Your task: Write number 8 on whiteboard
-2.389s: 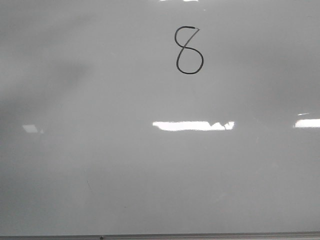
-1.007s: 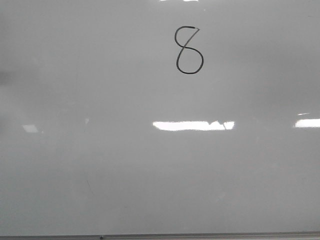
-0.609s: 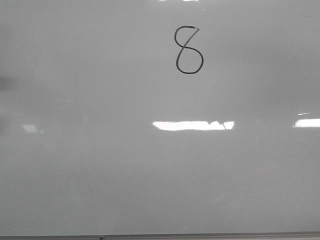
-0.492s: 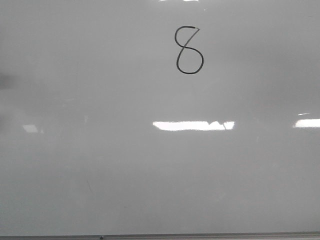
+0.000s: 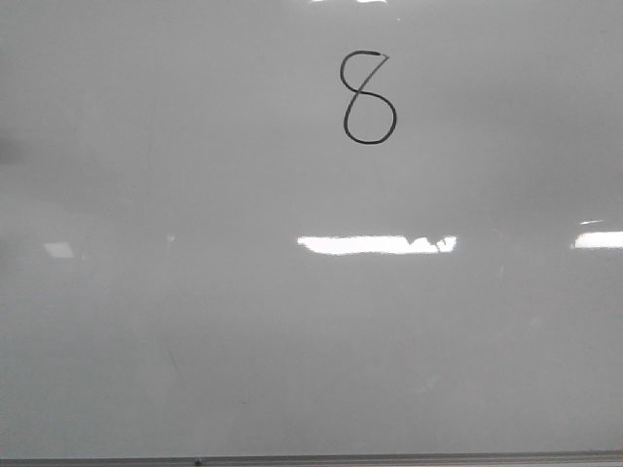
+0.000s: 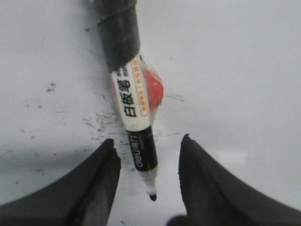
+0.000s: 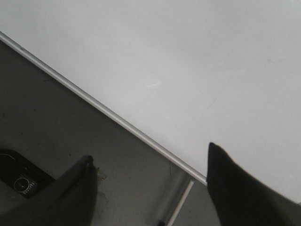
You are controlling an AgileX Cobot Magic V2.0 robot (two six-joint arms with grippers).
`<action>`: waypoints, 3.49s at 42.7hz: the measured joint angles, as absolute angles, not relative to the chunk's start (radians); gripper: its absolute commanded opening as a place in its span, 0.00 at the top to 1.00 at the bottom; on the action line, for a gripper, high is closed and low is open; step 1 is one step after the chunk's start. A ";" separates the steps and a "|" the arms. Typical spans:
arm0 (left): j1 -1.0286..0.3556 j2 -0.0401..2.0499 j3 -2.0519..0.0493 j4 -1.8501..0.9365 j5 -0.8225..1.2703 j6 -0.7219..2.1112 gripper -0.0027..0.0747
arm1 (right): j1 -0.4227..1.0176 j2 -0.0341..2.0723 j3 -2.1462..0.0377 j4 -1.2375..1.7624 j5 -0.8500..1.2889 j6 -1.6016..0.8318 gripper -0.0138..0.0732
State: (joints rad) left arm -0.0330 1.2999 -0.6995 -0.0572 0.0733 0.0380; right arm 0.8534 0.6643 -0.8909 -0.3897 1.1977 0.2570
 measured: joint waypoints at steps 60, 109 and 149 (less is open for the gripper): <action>-0.031 0.758 -0.948 -0.103 1.002 0.065 0.99 | 0.853 0.594 -0.891 -0.300 1.080 0.299 0.92; -0.031 0.172 -0.299 0.007 0.419 0.067 0.99 | 0.853 0.594 -0.891 -0.300 1.080 0.299 0.92; 0.009 -0.006 0.006 -0.036 0.037 0.067 0.99 | 0.853 0.594 -0.891 -0.300 1.080 0.299 0.92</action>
State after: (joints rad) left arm 0.0086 -0.0064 0.0064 -0.0362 0.0373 0.0669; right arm 0.8534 0.5938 -0.8909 -0.3003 1.0804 0.2986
